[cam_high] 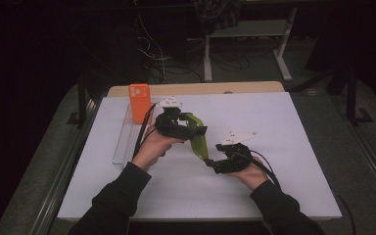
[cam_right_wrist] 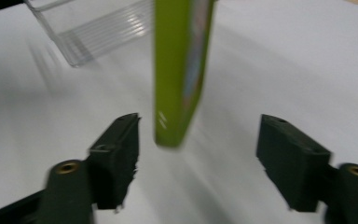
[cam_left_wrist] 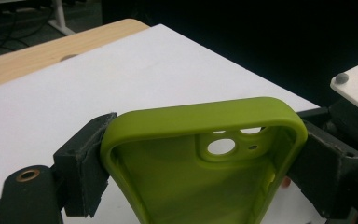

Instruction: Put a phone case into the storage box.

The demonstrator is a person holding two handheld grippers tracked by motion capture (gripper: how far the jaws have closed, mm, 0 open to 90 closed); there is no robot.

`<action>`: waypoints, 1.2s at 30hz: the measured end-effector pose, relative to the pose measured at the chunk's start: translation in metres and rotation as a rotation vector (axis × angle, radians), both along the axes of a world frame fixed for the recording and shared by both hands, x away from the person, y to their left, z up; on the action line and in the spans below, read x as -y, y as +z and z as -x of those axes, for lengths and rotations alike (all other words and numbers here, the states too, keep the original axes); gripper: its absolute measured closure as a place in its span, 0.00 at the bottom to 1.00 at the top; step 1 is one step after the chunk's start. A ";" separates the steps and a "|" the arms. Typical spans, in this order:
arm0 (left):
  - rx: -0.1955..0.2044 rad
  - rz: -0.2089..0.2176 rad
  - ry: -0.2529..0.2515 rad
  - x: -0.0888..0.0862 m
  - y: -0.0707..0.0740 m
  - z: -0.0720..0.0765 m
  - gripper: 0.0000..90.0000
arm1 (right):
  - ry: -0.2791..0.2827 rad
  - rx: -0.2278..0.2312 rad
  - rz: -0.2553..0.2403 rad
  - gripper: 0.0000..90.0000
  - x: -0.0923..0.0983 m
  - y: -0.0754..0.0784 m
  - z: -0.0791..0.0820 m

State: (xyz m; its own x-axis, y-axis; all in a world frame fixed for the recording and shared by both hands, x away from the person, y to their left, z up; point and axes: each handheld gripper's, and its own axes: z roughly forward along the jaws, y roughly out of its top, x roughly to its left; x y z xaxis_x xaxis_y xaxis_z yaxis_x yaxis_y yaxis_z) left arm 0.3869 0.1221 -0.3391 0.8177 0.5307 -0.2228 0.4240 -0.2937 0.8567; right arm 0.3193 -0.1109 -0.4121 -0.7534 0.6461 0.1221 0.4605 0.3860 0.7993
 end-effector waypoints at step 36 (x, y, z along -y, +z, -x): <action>0.135 -0.077 0.247 -0.118 0.072 -0.038 0.17 | -0.107 -0.019 0.077 0.00 0.075 -0.032 0.035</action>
State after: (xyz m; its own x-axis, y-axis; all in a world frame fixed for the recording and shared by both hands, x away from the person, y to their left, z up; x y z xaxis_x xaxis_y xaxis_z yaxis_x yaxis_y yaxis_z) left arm 0.4249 0.2397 -0.2676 0.6811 0.7287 -0.0719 0.3743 -0.2620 0.8895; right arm 0.2839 -0.1855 -0.4437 -0.6778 0.7306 0.0829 0.5173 0.3938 0.7598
